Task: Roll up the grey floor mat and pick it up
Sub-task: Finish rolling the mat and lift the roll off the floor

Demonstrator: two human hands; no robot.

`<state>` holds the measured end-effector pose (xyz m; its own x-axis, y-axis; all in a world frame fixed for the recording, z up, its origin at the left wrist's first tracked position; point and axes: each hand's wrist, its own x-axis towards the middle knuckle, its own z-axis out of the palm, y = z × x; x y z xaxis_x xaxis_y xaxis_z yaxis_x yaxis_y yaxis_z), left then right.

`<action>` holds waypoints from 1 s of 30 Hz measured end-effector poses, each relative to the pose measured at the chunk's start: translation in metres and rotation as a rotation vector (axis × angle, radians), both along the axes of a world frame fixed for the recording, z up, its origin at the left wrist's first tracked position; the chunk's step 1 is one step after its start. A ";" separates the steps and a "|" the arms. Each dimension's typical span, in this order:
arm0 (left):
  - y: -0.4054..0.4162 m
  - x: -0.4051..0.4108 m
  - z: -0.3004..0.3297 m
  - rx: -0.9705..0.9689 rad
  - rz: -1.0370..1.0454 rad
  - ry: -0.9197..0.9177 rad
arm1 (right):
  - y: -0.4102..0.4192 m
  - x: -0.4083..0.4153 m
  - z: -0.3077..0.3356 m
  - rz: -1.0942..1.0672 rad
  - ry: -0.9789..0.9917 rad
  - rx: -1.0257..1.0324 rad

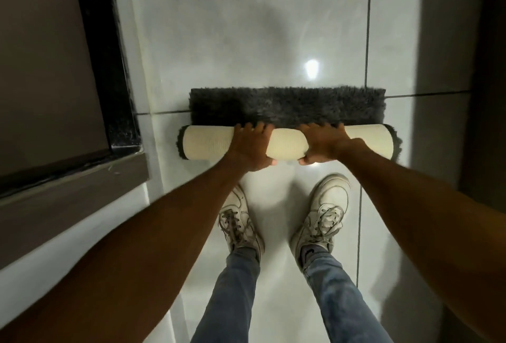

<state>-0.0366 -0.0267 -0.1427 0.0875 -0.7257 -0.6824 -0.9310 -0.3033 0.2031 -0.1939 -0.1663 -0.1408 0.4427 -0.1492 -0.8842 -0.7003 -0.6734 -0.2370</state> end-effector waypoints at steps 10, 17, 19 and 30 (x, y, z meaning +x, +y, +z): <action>-0.079 0.073 -0.028 -0.164 -0.005 0.169 | 0.035 0.016 0.021 -0.955 -0.653 -0.607; -0.103 0.081 -0.018 0.073 0.074 0.307 | 0.040 0.032 -0.016 -2.546 -0.457 0.840; -0.116 0.088 -0.016 0.204 0.128 0.339 | 0.030 0.033 -0.027 -2.580 -0.484 0.914; -0.051 0.071 0.086 0.384 0.467 0.539 | 0.035 0.022 0.101 -2.195 -0.327 0.553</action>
<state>0.0347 -0.0773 -0.0569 -0.0881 -0.4019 -0.9115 -0.4947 -0.7765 0.3902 -0.1723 -0.1315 -0.0399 0.0881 -0.2921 -0.9523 0.0600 0.9559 -0.2876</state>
